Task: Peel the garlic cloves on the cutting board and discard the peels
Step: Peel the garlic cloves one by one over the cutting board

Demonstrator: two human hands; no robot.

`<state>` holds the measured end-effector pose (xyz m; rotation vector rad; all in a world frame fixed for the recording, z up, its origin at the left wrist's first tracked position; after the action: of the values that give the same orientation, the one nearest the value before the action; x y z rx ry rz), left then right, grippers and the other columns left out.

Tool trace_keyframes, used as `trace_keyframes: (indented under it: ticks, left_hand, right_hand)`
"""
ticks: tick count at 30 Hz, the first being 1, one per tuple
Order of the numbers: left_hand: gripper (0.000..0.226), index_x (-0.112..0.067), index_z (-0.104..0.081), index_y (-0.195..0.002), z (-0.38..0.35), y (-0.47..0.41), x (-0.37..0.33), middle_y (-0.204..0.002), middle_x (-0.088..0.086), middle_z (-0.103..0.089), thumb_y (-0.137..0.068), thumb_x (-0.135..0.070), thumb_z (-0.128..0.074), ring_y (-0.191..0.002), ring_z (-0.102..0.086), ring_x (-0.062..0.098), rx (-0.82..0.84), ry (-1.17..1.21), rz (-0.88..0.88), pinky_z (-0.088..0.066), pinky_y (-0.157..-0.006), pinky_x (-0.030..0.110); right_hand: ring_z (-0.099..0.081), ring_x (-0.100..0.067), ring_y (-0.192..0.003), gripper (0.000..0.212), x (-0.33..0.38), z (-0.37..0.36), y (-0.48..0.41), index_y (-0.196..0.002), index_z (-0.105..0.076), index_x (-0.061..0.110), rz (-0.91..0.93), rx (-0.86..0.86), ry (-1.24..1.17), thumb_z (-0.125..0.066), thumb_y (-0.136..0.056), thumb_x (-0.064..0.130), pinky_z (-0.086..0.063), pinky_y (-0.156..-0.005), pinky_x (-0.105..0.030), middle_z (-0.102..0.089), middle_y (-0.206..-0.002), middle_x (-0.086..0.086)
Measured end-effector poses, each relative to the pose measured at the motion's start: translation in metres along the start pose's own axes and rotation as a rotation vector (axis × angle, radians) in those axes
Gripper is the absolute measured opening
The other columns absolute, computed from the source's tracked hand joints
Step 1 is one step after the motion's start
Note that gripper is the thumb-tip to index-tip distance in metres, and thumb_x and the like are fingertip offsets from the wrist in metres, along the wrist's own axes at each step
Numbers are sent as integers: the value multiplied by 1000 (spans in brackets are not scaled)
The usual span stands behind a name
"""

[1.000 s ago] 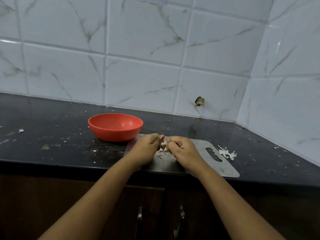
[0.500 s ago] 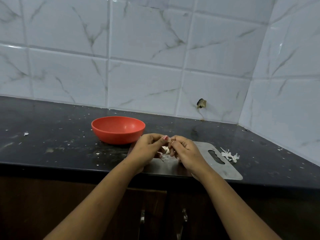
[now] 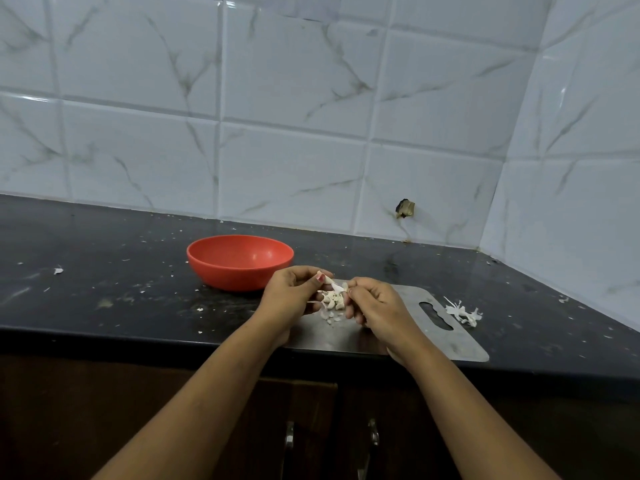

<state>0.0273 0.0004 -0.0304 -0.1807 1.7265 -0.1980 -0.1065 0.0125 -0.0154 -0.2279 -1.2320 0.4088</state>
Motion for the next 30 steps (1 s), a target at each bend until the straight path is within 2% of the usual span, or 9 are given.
trace_keyframes:
  ticks: [9, 13, 18, 19, 21, 23, 24, 27, 30]
  left_hand:
    - [13, -4, -67, -91, 10, -1, 4, -76, 6, -69, -95, -3, -55, -52, -55, 3, -72, 41, 25, -48, -49, 15]
    - [14, -6, -67, -91, 10, 0, 3, -79, 6, -69, -95, -4, -54, -59, -59, 7, -80, 25, 17, -50, -51, 16]
    - [8, -4, -66, -89, 11, 1, 4, -80, 9, -70, -92, -3, -59, -65, -63, 12, -99, 27, 22, -52, -52, 19]
    - [6, -3, -66, -89, 11, 1, 4, -81, 10, -70, -91, -3, -61, -66, -63, 13, -95, 16, 23, -53, -52, 19]
    - [5, 0, -66, -92, 10, 1, 3, -84, 13, -71, -89, -3, -63, -68, -63, 15, -86, -3, 22, -52, -52, 19]
    - [8, 2, -67, -94, 9, 2, 2, -84, 14, -71, -88, -3, -65, -69, -63, 16, -73, -14, 11, -52, -52, 19]
    - [9, 2, -67, -94, 7, 2, 0, -83, 13, -70, -88, -3, -65, -69, -62, 16, -61, -21, -1, -52, -52, 19]
    - [7, -3, -69, -93, 2, 5, -5, -83, 11, -69, -88, -6, -65, -73, -63, 14, -17, -38, -43, -51, -54, 20]
    - [6, -8, -69, -91, -2, 7, -8, -83, 7, -69, -90, -7, -63, -76, -63, 12, 12, -58, -66, -52, -55, 21]
  right_hand:
    - [-42, -5, -48, 37, -7, 22, 1, -59, -56, 15, -35, -181, -13, -46, -94, 12, -33, -47, -16, -52, -54, 0]
    - [-44, -7, -49, 35, -9, 25, 1, -60, -58, 10, -64, -225, 50, -45, -93, 12, -34, -50, -20, -54, -53, 0]
    - [-44, -11, -52, 31, -6, 27, 4, -67, -58, -2, -24, -271, 247, -47, -90, 16, -36, -54, -28, -57, -61, -17]
    - [-45, -11, -54, 31, -4, 28, 4, -67, -59, 1, -8, -281, 274, -50, -91, 19, -37, -55, -28, -57, -62, -16]
    - [-52, -4, -60, 19, 3, 29, 6, -76, -64, 14, 57, -303, 269, -58, -92, 23, -42, -57, -19, -61, -67, 3]
    - [-58, 5, -70, 6, 10, 22, 5, -91, -68, 20, 123, -245, 196, -62, -93, 21, -44, -61, -10, -65, -79, 10]
    - [-58, 7, -73, 8, 12, 16, 3, -96, -69, 20, 147, -187, 200, -62, -93, 20, -44, -62, -9, -66, -83, 11]
    - [-57, 2, -68, 10, 13, -2, 1, -93, -70, 23, 180, -49, 344, -60, -94, 23, -40, -60, -11, -66, -76, 10]
    - [-60, -5, -72, 13, 14, -2, 3, -90, -70, 23, 209, -65, 390, -58, -95, 23, -45, -62, -19, -67, -77, 7]
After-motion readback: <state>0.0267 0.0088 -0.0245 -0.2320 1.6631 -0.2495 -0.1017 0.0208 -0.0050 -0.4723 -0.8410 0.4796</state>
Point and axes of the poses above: each hand's wrist, its own y-axis away from the middle knuckle, its own z-axis out of the back of the hand, x = y × z, the point moved 10 cm from there along -y, towards the middle knuckle
